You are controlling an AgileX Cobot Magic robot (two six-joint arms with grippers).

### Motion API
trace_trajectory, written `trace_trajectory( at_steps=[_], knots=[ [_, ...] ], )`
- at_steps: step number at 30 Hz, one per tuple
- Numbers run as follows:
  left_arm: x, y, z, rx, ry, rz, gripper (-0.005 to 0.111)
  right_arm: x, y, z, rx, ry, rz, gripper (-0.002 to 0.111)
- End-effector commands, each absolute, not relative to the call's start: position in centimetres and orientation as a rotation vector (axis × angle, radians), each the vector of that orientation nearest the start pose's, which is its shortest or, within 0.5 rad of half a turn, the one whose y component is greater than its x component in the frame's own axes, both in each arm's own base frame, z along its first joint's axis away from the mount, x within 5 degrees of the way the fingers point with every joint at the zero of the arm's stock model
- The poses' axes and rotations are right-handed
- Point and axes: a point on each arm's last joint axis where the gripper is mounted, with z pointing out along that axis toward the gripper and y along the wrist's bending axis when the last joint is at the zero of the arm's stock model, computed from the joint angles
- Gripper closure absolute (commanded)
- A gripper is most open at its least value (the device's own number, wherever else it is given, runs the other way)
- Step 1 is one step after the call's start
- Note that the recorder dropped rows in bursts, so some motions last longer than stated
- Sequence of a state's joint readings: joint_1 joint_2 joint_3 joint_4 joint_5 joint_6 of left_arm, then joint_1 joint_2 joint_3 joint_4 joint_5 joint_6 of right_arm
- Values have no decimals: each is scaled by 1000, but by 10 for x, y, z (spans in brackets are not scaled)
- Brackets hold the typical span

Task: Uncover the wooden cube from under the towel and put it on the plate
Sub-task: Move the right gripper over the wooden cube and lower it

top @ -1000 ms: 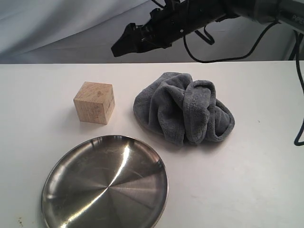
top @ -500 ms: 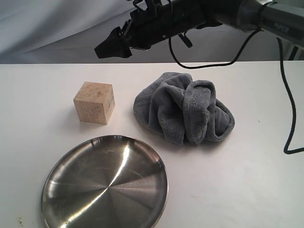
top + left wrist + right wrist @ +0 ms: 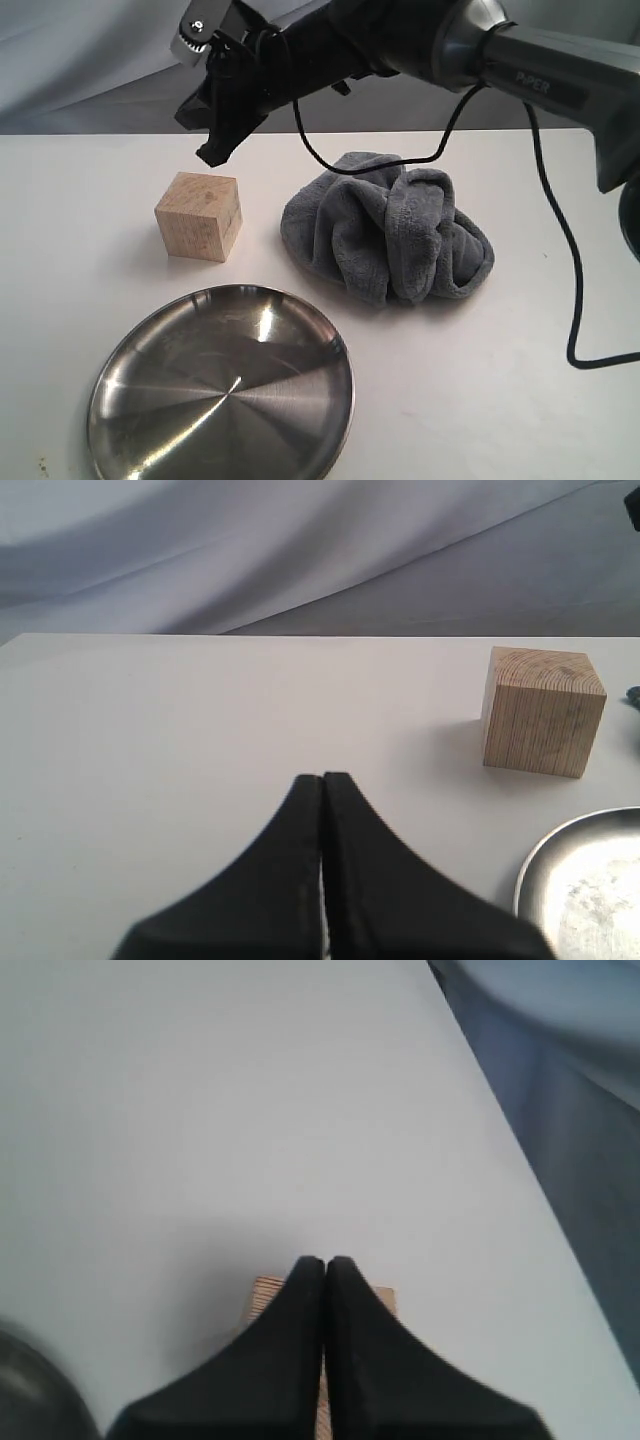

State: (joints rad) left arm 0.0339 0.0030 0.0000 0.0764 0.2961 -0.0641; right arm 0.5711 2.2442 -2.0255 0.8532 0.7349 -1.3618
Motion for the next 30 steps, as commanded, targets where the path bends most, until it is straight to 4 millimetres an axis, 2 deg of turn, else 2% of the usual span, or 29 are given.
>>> trace_trajectory(
  at_steps=[1,6,9,11,14,16,20,23,26,30],
  knots=[
    [55,3,187,-40,1767,38,106,408,331,262,-1485,1558,444,108],
    [55,3,187,-40,1767,38,106,406,336,263,-1474,1546,434,105],
    [55,3,187,-40,1767,38,106,407,335,262,-1468,1569,415,88],
    [55,3,187,-40,1767,38,106,408,334,260,-1453,1602,417,66],
    [55,3,187,-40,1767,38,106,410,334,249,-1427,1669,436,21],
    [55,3,187,-40,1767,38,106,413,339,238,-1415,1677,408,2],
    [55,3,187,-40,1767,38,106,417,345,207,-1442,1712,385,3],
    [55,3,187,-40,1767,38,106,420,347,192,-1439,1728,374,3],
    [55,3,187,-40,1767,38,106,427,349,185,-1384,1713,328,3],
    [55,3,187,-40,1767,38,106,432,349,186,-1298,1707,312,3]
  ],
)
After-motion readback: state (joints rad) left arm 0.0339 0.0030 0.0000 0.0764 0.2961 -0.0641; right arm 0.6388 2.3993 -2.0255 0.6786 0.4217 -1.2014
